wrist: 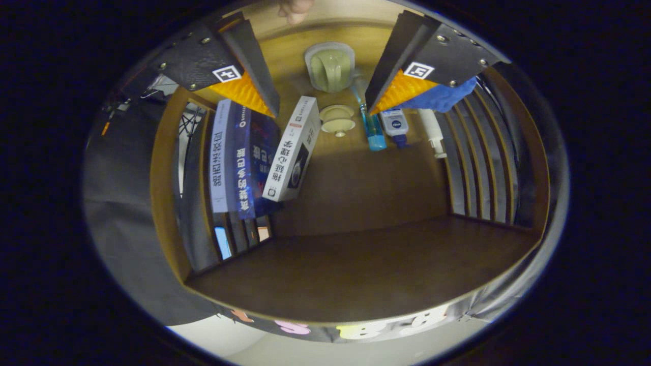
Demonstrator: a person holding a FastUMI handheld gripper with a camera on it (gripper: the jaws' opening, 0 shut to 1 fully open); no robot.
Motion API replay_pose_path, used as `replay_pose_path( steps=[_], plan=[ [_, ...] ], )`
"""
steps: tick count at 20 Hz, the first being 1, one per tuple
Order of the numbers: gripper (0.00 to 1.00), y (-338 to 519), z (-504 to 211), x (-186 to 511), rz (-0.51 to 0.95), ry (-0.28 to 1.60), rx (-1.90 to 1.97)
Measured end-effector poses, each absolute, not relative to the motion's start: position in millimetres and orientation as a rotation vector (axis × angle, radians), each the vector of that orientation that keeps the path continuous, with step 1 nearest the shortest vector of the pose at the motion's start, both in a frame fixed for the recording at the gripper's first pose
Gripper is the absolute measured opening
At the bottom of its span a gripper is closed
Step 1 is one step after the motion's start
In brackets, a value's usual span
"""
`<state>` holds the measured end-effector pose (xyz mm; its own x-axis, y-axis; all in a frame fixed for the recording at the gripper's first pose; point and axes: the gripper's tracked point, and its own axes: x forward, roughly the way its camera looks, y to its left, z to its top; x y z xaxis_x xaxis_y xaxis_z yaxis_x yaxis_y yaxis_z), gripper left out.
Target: Pull open the drawer, take out the items inside it, and place them on the countertop above the cabinet.
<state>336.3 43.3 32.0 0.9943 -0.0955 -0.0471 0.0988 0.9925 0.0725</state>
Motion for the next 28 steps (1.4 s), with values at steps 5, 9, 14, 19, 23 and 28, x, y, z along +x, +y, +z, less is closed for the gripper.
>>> replay_pose_path(
  steps=[5, 9, 14, 19, 23, 28],
  plan=[
    [1.0, 35.6, 57.4, 265.4, -0.089, 0.036, 0.076],
    [1.0, 38.0, 87.2, 198.5, -0.065, 0.001, 0.037],
    [1.0, 33.3, 113.9, 113.3, -0.079, -0.036, 0.006],
    [1.0, 37.5, 108.1, 44.1, -0.03, -0.072, 0.006],
    [1.0, 28.4, 68.3, 14.4, -0.042, -0.039, -0.008],
    [1.0, 22.6, 26.3, 4.9, -0.052, -0.024, -0.028]
  ],
)
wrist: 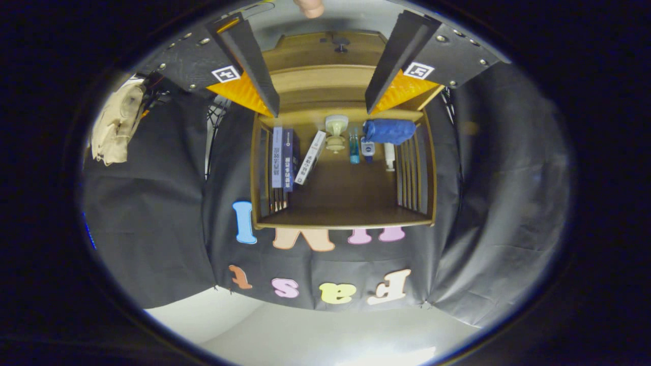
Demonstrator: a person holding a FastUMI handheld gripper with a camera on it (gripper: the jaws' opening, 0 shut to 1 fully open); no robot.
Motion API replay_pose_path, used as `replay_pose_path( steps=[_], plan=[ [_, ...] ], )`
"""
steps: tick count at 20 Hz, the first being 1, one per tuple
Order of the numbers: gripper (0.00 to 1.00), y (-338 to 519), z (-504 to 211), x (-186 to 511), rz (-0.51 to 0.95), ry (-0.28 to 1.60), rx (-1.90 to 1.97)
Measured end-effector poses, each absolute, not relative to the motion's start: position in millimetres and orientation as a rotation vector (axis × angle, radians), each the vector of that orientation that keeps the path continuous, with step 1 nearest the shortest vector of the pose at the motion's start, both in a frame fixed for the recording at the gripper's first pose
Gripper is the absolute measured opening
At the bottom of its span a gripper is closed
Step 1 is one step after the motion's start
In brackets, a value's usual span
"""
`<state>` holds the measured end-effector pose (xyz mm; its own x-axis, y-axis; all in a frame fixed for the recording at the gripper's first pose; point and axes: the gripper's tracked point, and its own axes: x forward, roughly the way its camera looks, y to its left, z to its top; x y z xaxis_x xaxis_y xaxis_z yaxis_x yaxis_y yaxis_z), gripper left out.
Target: Pull open the drawer, take out the items inside it, and place them on the countertop above the cabinet.
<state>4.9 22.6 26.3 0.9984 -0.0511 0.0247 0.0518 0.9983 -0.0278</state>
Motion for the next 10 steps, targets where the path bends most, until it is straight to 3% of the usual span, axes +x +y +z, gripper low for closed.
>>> replay_pose_path(
  steps=[10],
  plan=[
    [1.0, 41.8, -93.9, 33.6, -0.018, 0.08, -0.035]
  ],
)
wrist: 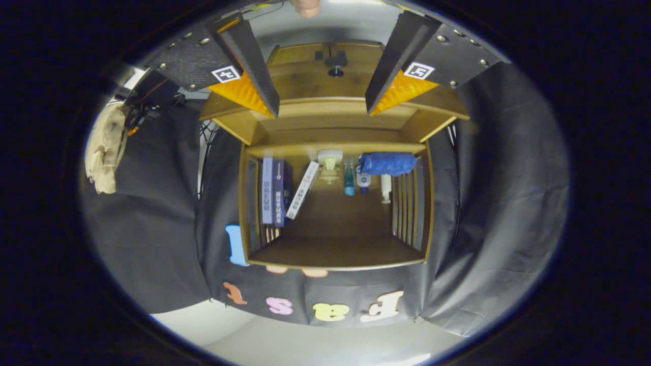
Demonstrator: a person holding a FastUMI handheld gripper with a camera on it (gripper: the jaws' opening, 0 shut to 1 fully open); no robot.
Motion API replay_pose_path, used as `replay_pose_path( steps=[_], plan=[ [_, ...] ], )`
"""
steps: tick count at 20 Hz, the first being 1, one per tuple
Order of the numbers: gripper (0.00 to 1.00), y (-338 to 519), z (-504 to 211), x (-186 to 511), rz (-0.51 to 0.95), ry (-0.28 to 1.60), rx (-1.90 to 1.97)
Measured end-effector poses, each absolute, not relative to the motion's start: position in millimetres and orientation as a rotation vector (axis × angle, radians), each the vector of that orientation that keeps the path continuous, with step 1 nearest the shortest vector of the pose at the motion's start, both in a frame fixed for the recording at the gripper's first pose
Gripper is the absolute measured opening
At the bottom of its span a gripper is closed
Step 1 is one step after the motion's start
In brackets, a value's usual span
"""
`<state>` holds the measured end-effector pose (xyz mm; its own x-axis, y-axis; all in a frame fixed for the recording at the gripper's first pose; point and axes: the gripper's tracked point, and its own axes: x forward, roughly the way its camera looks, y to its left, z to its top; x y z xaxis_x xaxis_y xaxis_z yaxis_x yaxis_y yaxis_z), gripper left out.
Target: Pull open the drawer, take out the items inside it, and place them on the countertop above the cabinet.
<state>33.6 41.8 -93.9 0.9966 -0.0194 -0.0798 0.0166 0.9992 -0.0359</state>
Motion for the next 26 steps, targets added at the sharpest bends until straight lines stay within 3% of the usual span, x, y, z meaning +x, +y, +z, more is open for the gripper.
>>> replay_pose_path(
  steps=[14, 26],
  plan=[
    [1.0, 63.4, -191.3, 103.7, 0.004, 0.193, -0.01],
    [0.99, 64.5, -192.0, 118.9, 0.029, 0.089, 0.031]
  ],
)
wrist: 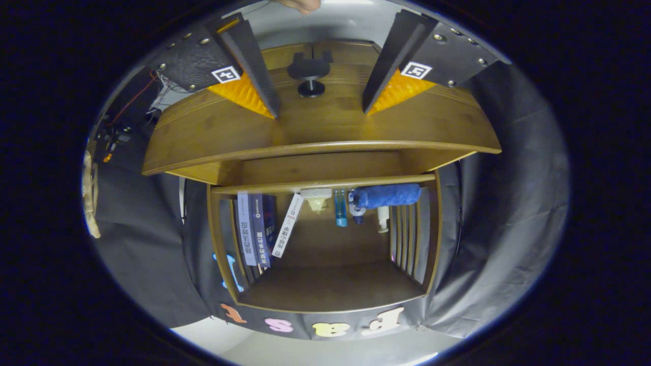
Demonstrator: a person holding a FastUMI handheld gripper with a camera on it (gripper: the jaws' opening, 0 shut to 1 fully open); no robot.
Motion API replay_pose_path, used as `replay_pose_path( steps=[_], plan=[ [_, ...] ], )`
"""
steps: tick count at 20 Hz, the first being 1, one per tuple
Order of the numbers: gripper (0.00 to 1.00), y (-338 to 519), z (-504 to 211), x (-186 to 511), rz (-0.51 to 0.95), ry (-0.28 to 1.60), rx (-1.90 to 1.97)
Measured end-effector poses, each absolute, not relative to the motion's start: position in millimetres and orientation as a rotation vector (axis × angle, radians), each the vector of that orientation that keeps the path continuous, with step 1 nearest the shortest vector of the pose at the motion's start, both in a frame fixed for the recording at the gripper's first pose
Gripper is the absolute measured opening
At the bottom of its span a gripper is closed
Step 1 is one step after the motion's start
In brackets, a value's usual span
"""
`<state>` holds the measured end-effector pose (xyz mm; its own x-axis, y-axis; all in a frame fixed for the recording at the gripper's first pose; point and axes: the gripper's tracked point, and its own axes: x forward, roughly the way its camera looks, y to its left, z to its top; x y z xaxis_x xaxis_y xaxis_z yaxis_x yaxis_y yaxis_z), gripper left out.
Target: Pull open the drawer, take out the items inside it, and place them on the countertop above the cabinet.
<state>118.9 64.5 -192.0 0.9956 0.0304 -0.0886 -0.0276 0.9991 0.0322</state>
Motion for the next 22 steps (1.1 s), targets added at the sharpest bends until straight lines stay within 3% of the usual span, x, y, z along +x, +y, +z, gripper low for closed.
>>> replay_pose_path(
  steps=[22],
  plan=[
    [0.99, 75.0, -184.4, 266.9, 0.04, 0.103, 0.042]
  ],
)
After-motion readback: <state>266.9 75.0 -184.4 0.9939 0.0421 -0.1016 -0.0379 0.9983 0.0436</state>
